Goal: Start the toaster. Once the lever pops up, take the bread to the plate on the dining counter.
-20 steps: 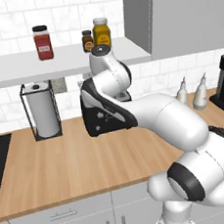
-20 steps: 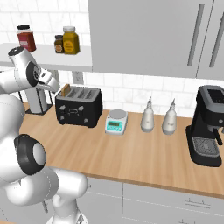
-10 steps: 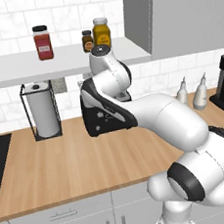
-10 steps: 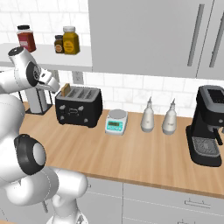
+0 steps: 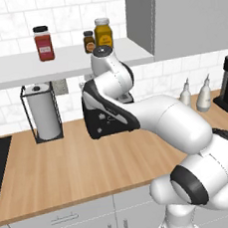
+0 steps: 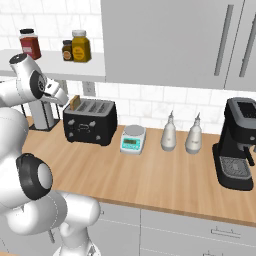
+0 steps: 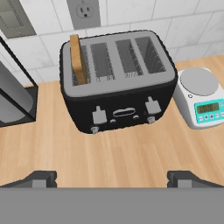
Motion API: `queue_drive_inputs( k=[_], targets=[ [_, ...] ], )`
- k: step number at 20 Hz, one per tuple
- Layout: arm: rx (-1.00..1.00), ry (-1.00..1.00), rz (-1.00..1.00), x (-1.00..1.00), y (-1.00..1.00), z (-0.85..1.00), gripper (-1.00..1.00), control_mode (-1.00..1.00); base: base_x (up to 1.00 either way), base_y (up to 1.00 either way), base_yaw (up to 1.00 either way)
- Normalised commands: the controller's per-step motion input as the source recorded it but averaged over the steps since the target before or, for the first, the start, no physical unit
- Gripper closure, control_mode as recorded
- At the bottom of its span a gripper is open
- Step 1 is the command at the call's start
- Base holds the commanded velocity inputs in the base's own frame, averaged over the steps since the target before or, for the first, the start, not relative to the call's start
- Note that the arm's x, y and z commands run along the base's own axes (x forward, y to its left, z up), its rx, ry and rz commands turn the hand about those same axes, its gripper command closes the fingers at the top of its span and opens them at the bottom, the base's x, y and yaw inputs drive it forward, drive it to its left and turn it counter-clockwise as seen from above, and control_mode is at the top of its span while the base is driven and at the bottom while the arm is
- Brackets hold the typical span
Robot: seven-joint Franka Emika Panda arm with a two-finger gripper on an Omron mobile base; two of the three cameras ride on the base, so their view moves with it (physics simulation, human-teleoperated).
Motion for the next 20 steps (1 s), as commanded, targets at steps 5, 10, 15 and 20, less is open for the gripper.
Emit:
queue_drive_inputs(
  k=[5,10,15,20],
  targets=[
    [0.00,0.00,0.00,0.00,0.00,0.00,-1.00,-1.00,0.00,0.00,0.00],
    [0.00,0.00,0.00,0.00,0.00,0.00,-1.00,-1.00,0.00,0.00,0.00],
    [0.00,0.00,0.00,0.00,0.00,0.00,-1.00,-1.00,0.00,0.00,0.00],
    [0.00,0.00,0.00,0.00,0.00,0.00,-1.00,-1.00,0.00,0.00,0.00]
  ],
)
